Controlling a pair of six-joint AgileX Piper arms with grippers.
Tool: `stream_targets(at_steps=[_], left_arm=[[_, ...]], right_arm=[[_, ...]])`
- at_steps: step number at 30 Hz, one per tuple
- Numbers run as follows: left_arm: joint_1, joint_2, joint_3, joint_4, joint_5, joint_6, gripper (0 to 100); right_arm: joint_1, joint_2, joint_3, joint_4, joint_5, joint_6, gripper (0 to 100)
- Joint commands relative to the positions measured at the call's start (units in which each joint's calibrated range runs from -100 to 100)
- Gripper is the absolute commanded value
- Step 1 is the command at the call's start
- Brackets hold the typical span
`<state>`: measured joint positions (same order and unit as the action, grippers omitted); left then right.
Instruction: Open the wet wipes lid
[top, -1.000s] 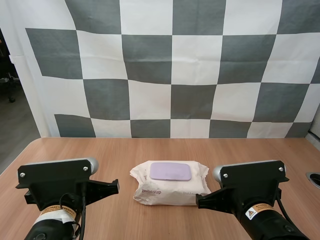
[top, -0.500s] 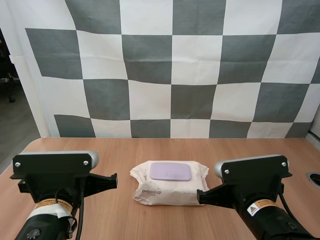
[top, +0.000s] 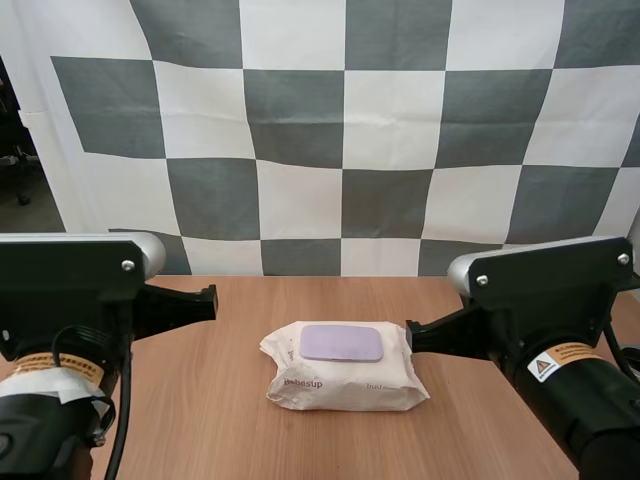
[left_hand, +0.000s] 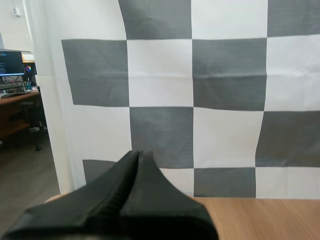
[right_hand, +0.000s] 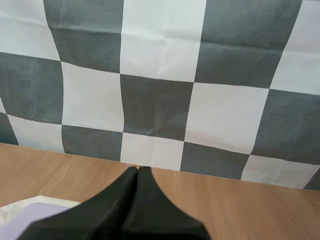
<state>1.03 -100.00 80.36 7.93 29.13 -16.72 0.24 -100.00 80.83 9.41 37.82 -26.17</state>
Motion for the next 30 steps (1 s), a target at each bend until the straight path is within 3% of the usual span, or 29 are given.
stream_targets(at_steps=[1,7,10,15,25,30], left_arm=[[-0.02,0.0,-0.7,0.03,0.19,0.06,0],[-0.02,0.1,-2.44,-0.36,10.35,0.06,0],[0.05,2.32,-2.88,0.67,13.43,0.16,0],[0.77,7.14,-5.86,0.75,14.37,6.87,0],[1.35,26.47,-9.6,-9.44,23.91,18.09,0],[1.35,33.26,-9.71,-11.46,23.28,29.03,0]], right_arm=[[0.02,0.0,-1.99,-0.28,0.54,0.03,0],[0.02,0.98,-4.26,-0.42,5.64,-0.4,0],[0.02,5.24,-5.68,-0.3,8.1,-4.35,0],[0.02,13.19,-9.3,-0.3,11.74,-5.65,0],[0.02,34.29,-17.85,-0.03,20.48,-7.18,0],[0.02,40.13,-22.07,0.06,22.84,-11.08,0]])
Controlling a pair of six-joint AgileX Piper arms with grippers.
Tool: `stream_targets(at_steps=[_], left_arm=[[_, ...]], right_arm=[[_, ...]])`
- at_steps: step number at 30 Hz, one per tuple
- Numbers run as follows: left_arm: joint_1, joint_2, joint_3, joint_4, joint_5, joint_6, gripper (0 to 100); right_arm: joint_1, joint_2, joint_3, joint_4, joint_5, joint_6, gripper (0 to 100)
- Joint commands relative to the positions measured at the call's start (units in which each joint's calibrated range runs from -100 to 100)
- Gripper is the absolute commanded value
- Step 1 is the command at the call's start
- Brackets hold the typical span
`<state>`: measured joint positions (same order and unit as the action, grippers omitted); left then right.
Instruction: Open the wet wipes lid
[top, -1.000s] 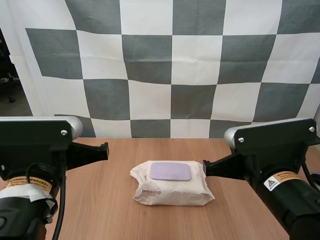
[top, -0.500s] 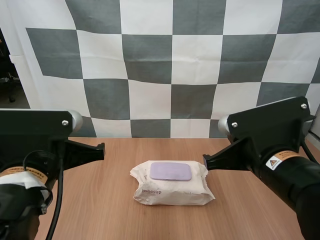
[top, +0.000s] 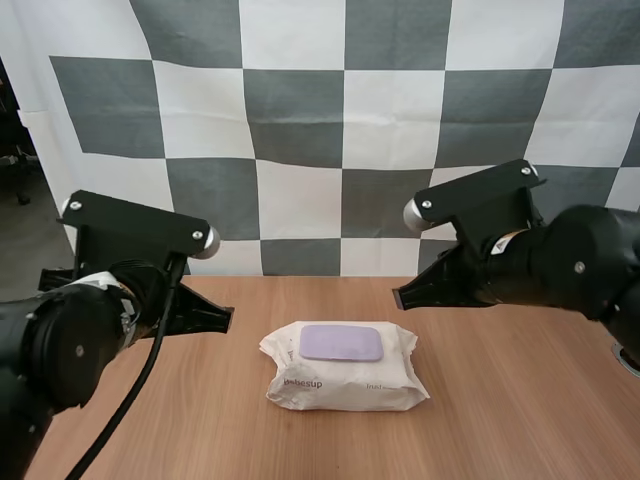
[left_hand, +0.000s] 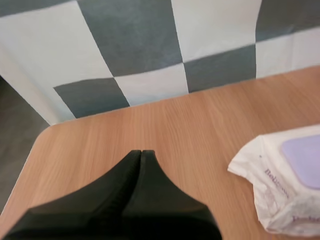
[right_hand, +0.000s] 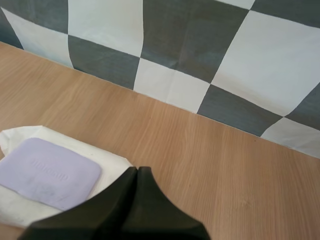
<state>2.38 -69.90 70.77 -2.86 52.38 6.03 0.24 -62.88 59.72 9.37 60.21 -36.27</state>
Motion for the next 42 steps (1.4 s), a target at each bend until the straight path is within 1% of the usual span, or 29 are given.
stream_targets(at_steps=[1,5,7,8,9,10,11,12,13,14,15,19,24,26,29,34,42], left_arm=[[0.01,4.08,-0.13,-1.24,0.03,7.94,0],[0.01,8.27,-0.13,-2.36,-1.41,12.69,0],[0.01,10.35,-0.13,-2.81,-1.84,13.99,1],[0.01,11.48,-0.13,-2.81,-2.0,14.41,7],[0.01,12.0,-0.13,-2.81,-2.0,14.78,15],[0.01,12.88,-0.13,-2.93,-2.0,14.93,24],[0.01,13.74,-0.13,-2.93,-2.0,14.93,39],[0.01,14.56,-0.13,-2.93,-2.0,14.93,58],[0.01,15.2,-0.13,-2.93,-2.0,14.93,73],[0.01,15.96,-0.13,-2.93,-1.24,15.23,93],[0.01,16.85,-0.13,-2.93,-0.2,15.77,100],[0.01,20.31,0.01,-2.75,5.05,20.02,100],[0.01,20.93,1.8,-7.13,4.99,28.52,100],[0.01,20.93,3.35,-10.29,6.27,34.31,100],[0.01,20.93,6.13,-17.63,6.58,40.96,100],[0.01,20.93,9.32,-32.47,6.58,52.43,100],[0.01,20.93,12.79,-39.6,1.44,61.44,100]], right_arm=[[0.02,3.66,-1.7,0.1,1.0,-0.98,0],[0.02,5.83,-3.67,0.06,4.29,-2.66,0],[0.02,6.59,-3.95,0.33,4.72,-4.85,0],[0.02,7.21,-3.95,0.65,4.72,-6.81,16],[0.02,7.76,-3.95,0.89,4.72,-8.03,27],[0.02,7.91,-3.95,1.02,4.72,-9.01,49],[0.02,8.3,-3.95,1.02,4.53,-9.5,71],[0.02,8.79,-3.95,1.02,4.53,-9.87,88],[0.02,9.1,-3.95,0.85,4.53,-9.99,100],[0.02,9.38,-3.95,0.54,4.53,-9.99,100],[0.02,9.69,-3.95,0.11,4.53,-9.99,100],[0.02,10.57,-3.95,-0.11,4.36,-11.09,100],[0.02,10.84,-3.95,-0.03,2.69,-12.39,100],[0.02,10.84,-3.95,-0.03,2.49,-13.14,100],[0.02,10.84,-3.95,0.01,2.14,-13.47,100],[0.02,10.84,-3.95,0.01,2.17,-13.71,100],[0.02,10.84,-3.95,0.01,1.95,-13.7,100]])
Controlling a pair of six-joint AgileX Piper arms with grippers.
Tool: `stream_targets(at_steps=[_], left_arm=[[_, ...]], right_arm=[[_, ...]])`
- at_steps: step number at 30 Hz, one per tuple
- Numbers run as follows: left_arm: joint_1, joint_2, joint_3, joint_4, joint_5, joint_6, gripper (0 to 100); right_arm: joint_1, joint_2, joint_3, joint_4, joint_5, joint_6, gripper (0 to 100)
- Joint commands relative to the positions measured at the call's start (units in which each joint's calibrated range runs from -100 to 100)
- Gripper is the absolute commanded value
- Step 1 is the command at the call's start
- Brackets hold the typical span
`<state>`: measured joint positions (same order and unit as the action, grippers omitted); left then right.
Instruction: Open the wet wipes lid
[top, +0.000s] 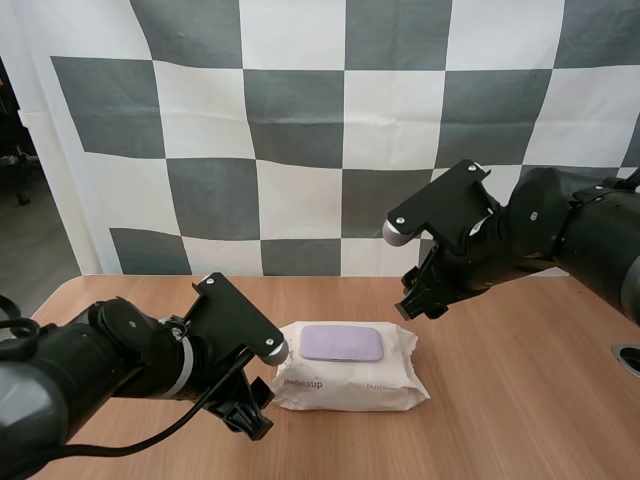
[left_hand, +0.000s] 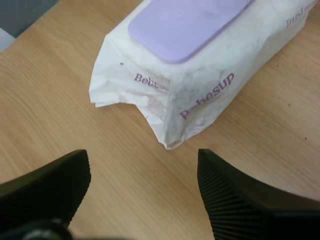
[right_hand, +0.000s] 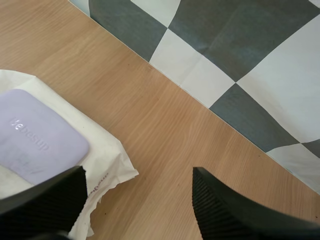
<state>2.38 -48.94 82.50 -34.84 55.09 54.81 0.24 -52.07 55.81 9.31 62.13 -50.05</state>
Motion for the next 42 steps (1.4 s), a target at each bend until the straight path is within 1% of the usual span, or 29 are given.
stream_targets(at_steps=[1,8,10,13,17,20,22,28,33,42], left_arm=[[0.01,0.1,1.91,-10.32,-1.79,15.35,100],[0.01,1.51,6.88,-22.91,-8.6,28.95,100],[0.01,4.0,7.67,-28.13,-11.15,33.16,100],[0.01,9.35,7.93,-34.45,-11.34,38.47,100],[0.01,15.6,7.14,-34.97,-11.01,38.47,100],[0.01,18.4,5.92,-35.11,-8.49,38.47,100],[0.01,19.0,5.0,-35.27,-6.02,38.47,100],[0.01,19.13,4.46,-35.27,-4.25,38.47,100],[0.01,19.27,4.31,-37.02,-2.02,38.47,100],[0.01,28.48,1.56,-38.82,2.5,38.47,100]], right_arm=[[0.02,0.02,-0.03,0.18,0.04,0.08,100],[0.02,0.02,-0.03,0.18,0.04,0.08,100],[0.02,0.02,-0.03,0.18,0.04,0.08,100],[0.02,0.02,-0.03,-0.17,0.04,0.08,100],[0.02,0.02,-0.03,-0.28,0.21,0.08,100],[0.02,0.02,-0.03,-0.28,0.21,0.08,100],[0.02,0.02,-0.03,-0.28,0.21,0.08,100],[0.02,0.02,-0.03,-0.28,0.54,0.08,100],[0.02,0.02,-0.03,0.04,0.57,0.08,100],[0.02,0.02,-0.03,0.14,1.06,0.08,100]])
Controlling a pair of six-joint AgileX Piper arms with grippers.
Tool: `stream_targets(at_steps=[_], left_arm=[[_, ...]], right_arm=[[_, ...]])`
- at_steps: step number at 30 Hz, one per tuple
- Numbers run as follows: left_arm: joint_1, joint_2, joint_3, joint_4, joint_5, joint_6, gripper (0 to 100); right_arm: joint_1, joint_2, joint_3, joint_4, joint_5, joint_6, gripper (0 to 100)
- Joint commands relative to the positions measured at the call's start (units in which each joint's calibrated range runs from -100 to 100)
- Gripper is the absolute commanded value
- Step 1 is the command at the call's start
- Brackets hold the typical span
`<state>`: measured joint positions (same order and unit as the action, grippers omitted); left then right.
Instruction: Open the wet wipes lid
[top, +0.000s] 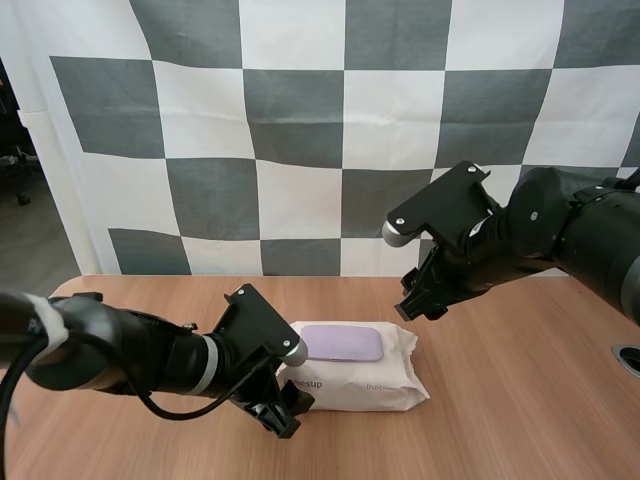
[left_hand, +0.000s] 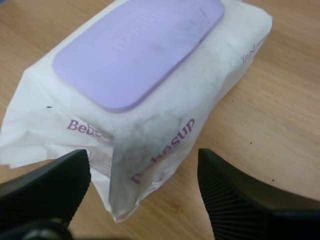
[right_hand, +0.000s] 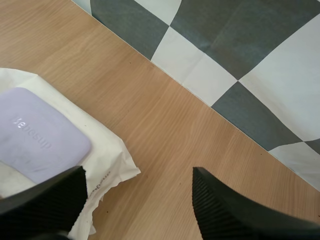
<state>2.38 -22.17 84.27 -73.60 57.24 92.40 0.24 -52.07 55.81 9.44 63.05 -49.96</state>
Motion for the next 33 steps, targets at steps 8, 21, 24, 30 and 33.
stream_targets(at_steps=[8,21,24,30,33], left_arm=[[0.01,6.82,-1.59,-0.06,2.8,0.87,100],[0.01,14.1,-4.24,-2.49,6.08,0.87,62],[0.01,17.76,-4.24,-3.94,6.24,0.87,37],[0.01,24.14,-4.24,-5.73,11.36,0.87,0],[0.18,25.11,-4.79,-5.41,14.24,0.87,0]], right_arm=[[0.02,0.02,-0.03,0.13,0.28,-0.01,100],[0.02,0.02,-0.03,0.48,2.37,-0.01,100],[0.02,0.02,-0.03,0.59,2.37,-0.01,100],[0.02,0.02,-0.03,1.42,3.24,-0.01,100],[0.02,0.02,-0.03,1.4,5.33,-0.01,100]])
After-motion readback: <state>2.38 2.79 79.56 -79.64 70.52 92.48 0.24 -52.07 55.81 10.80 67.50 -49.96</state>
